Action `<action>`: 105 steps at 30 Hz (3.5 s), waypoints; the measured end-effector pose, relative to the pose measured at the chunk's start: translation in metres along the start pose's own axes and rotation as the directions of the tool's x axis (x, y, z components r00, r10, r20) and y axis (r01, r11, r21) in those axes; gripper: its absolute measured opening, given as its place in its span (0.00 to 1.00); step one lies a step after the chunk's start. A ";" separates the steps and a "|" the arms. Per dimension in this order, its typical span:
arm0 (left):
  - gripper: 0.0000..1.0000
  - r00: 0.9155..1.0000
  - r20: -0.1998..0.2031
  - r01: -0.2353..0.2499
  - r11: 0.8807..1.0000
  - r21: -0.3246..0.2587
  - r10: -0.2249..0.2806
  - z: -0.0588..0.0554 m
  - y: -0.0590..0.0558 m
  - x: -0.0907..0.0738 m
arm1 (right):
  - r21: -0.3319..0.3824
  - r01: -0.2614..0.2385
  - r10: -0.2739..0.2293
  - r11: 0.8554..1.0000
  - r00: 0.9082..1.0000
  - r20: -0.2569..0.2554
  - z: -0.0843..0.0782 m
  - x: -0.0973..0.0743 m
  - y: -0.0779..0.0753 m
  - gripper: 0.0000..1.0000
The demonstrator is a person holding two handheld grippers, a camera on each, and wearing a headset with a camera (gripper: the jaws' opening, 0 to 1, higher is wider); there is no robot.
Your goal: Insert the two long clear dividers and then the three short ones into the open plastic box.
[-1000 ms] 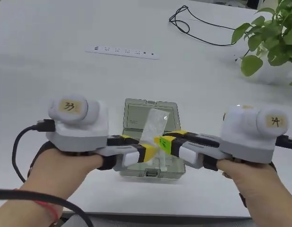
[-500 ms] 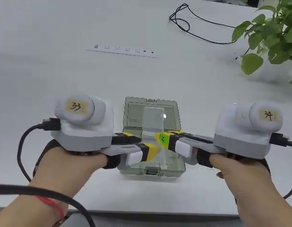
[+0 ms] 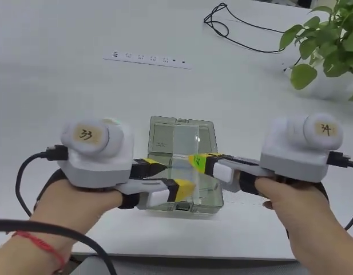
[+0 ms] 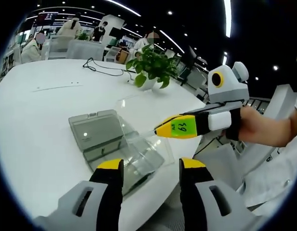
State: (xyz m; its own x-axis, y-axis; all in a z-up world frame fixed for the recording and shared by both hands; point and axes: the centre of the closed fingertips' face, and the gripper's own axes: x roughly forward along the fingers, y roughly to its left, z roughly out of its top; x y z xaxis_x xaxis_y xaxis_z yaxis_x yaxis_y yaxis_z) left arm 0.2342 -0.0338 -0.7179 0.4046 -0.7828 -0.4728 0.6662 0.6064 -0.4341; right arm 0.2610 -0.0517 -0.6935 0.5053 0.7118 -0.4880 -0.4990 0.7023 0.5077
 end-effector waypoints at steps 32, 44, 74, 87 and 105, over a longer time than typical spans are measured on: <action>0.90 0.995 -0.089 0.074 0.960 0.271 -0.051 -0.034 0.046 -0.032 | 0.163 0.252 -0.203 0.954 0.941 -0.271 0.003 0.023 -0.034 0.07; 0.96 0.990 -0.105 0.118 0.945 0.305 -0.090 -0.040 0.048 -0.032 | 0.222 0.343 -0.242 0.913 0.892 -0.383 -0.027 0.039 -0.037 0.07; 0.94 0.990 -0.077 0.131 0.956 0.262 -0.115 -0.040 0.054 -0.026 | 0.195 0.418 -0.297 0.887 0.842 -0.451 -0.059 0.058 -0.054 0.06; 0.94 0.989 -0.084 0.137 0.958 0.252 -0.119 -0.042 0.051 -0.025 | 0.131 0.422 -0.323 0.897 0.828 -0.459 -0.060 0.061 -0.056 0.06; 0.94 0.990 -0.084 0.131 0.961 0.245 -0.114 -0.043 0.053 -0.025 | -0.094 0.409 -0.404 0.908 0.791 -0.459 -0.059 0.068 -0.054 0.07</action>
State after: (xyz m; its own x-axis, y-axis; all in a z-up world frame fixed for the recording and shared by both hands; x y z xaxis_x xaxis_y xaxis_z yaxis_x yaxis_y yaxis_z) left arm 0.2327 0.0236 -0.7618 0.2719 -0.8321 -0.4834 0.8465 0.4457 -0.2912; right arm 0.2807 -0.0405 -0.7959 0.2785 0.2856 -0.9170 -0.3126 0.9297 0.1947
